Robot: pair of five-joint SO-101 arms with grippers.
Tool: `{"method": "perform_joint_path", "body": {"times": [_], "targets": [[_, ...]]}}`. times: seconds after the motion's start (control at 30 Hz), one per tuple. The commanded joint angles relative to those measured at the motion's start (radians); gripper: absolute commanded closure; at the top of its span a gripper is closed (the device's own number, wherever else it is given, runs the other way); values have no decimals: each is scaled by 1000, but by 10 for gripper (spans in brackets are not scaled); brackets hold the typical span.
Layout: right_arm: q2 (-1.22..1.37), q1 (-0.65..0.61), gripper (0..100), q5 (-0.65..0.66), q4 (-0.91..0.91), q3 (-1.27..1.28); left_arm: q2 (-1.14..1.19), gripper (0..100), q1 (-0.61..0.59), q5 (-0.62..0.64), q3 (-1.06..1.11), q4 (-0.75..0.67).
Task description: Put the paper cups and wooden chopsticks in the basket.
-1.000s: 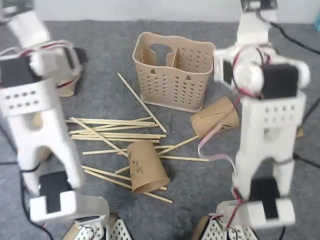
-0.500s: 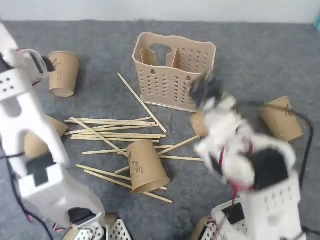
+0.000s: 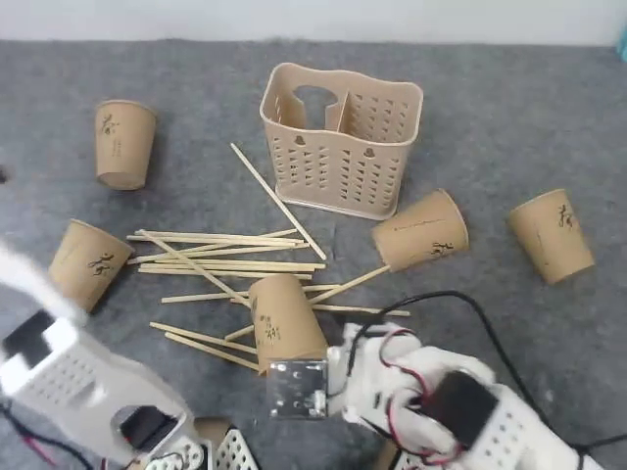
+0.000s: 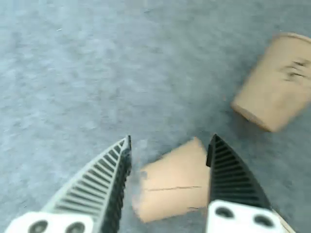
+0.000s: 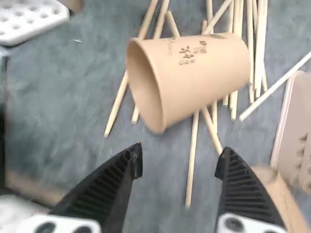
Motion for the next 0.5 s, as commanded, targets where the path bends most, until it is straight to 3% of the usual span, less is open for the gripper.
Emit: {"method": "perform_joint_path", "body": {"times": [0.0,0.13,0.3,0.47], "targets": [[82,-15,745,14,-274,101,-81,761,-157,-23,-56,-37],[154,-10,745,11,-440,175,-68,761,-239,-34,-45,-68],[196,-7,745,9,-492,186,-51,761,-258,-37,-31,-103],[189,59,762,-107,-561,184,-29,761,-244,-37,-30,-98]]}}
